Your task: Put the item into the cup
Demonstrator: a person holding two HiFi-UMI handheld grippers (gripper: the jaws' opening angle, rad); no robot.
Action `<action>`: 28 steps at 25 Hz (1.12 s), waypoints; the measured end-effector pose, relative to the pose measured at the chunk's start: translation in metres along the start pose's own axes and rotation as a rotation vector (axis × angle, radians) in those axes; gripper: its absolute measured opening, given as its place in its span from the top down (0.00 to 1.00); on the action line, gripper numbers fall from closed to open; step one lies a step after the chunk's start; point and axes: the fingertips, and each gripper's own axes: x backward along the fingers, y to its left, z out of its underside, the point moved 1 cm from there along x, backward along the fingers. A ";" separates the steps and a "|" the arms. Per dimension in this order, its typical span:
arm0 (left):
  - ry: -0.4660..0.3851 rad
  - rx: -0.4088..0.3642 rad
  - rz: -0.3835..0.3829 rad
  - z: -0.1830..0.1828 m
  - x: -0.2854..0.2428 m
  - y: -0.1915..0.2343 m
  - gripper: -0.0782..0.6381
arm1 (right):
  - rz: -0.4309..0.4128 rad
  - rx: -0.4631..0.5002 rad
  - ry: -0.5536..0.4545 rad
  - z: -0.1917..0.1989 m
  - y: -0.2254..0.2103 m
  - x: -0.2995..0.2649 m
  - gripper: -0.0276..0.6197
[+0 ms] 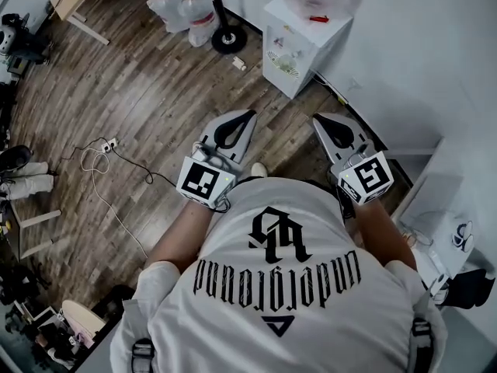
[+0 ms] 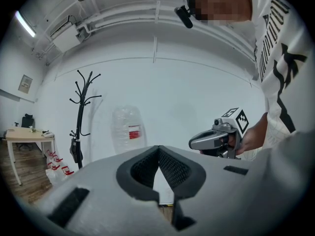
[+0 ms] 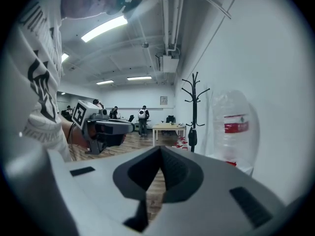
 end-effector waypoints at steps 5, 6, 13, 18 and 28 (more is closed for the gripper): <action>-0.014 -0.025 -0.017 -0.010 -0.014 -0.036 0.88 | -0.002 -0.018 -0.025 0.007 -0.005 0.044 0.95; -0.015 -0.025 -0.020 -0.010 -0.017 -0.046 0.88 | -0.003 -0.023 -0.024 0.010 -0.006 0.055 0.95; 0.006 -0.013 -0.053 0.000 -0.031 -0.126 0.88 | -0.032 -0.041 -0.030 0.033 -0.010 0.131 0.95; 0.015 -0.001 -0.080 0.006 -0.032 -0.189 0.88 | -0.053 -0.052 -0.036 0.049 -0.009 0.190 0.95; 0.045 -0.021 -0.103 0.008 -0.014 -0.281 0.88 | -0.076 -0.081 -0.027 0.072 0.009 0.274 0.95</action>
